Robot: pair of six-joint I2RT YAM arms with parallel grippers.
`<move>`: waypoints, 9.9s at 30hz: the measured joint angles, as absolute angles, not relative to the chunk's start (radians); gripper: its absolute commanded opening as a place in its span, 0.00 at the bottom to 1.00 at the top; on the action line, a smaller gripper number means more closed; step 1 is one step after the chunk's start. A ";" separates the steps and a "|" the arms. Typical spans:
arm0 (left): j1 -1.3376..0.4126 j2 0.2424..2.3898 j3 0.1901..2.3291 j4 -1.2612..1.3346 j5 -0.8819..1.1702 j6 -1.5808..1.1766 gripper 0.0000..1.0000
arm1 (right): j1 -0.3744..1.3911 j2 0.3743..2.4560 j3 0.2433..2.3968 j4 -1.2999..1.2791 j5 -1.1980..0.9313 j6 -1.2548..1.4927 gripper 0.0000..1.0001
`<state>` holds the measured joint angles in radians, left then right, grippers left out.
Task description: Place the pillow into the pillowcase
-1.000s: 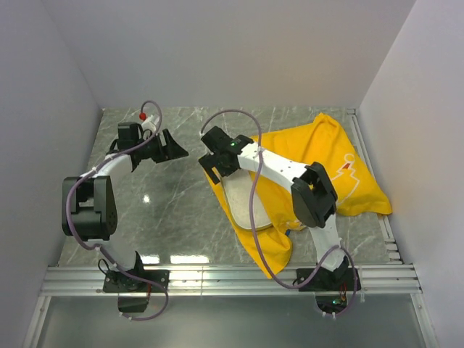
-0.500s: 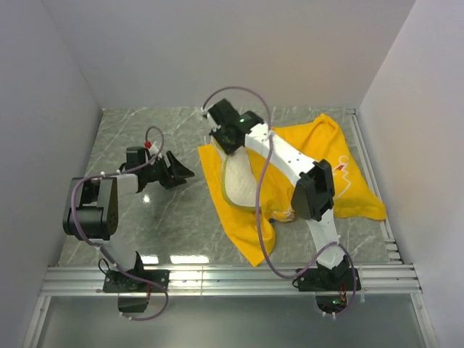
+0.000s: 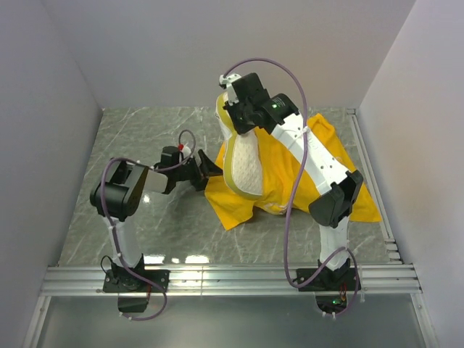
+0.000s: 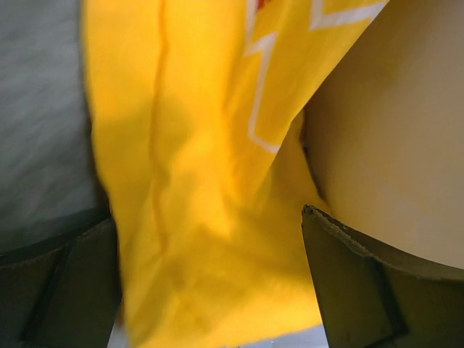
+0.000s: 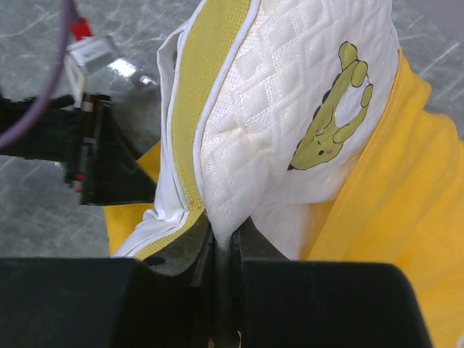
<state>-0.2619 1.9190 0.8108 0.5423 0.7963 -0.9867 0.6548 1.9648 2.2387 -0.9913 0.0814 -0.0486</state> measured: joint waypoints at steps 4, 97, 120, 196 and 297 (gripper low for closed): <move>-0.332 2.019 0.882 0.668 0.782 -1.083 0.99 | 0.655 1.961 2.239 -1.006 0.059 -0.031 0.00; -0.431 1.740 0.839 0.332 0.846 -1.069 0.73 | 0.556 1.699 1.346 -0.829 -0.032 -0.177 0.00; -0.305 1.737 0.877 0.087 0.823 -0.792 0.81 | 0.549 1.936 1.662 -0.852 -0.224 -0.079 0.16; -0.326 1.826 0.796 0.386 1.016 -0.996 0.00 | 1.052 1.168 0.708 -0.351 -0.024 -0.310 0.68; -0.563 1.303 1.575 -0.556 0.783 -0.121 0.00 | -0.251 1.413 1.829 -0.840 -0.380 -0.379 0.74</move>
<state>-0.5632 1.3033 1.5745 -0.5560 0.7834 -0.1207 -0.2512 1.4132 1.8286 -0.8398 -0.3801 -0.3786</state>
